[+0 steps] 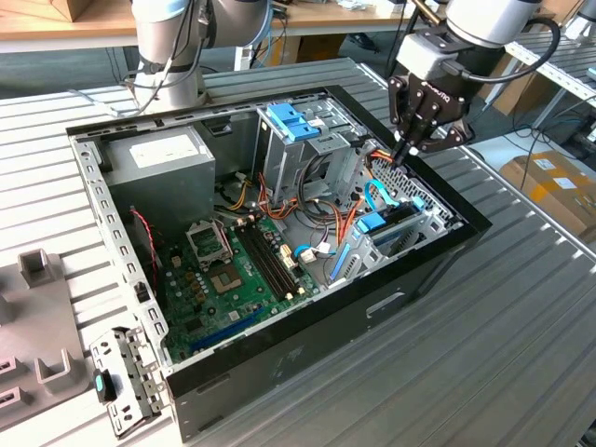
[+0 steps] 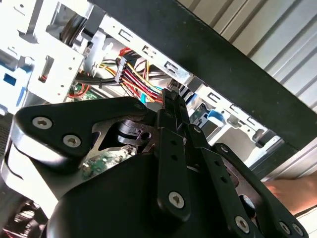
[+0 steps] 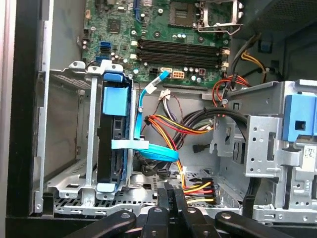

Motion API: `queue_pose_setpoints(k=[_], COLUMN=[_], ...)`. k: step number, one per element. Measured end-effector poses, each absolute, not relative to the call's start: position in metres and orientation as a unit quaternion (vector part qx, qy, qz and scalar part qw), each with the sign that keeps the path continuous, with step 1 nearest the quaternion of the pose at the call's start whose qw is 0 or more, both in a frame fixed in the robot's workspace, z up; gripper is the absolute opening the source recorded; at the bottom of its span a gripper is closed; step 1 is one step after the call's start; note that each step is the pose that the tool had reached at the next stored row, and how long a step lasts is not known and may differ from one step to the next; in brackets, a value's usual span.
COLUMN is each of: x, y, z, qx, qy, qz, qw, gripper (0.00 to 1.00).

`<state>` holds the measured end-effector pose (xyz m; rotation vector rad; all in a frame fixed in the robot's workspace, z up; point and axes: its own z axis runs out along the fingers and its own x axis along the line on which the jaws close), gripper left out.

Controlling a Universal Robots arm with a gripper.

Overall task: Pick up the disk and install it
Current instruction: 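Insert the second disk wire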

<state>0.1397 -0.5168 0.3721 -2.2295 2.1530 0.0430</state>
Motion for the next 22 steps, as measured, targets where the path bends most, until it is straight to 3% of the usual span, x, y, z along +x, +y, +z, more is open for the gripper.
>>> queue_pose_setpoints(k=[7, 22], x=[0.14, 0.132], y=[-0.518, -0.547], z=[0.372, 0.371], qx=[-0.717, -0.717], qy=[0.697, 0.696], qz=[0.015, 0.023], qw=[0.022, 0.031], gripper=[0.16, 0.16])
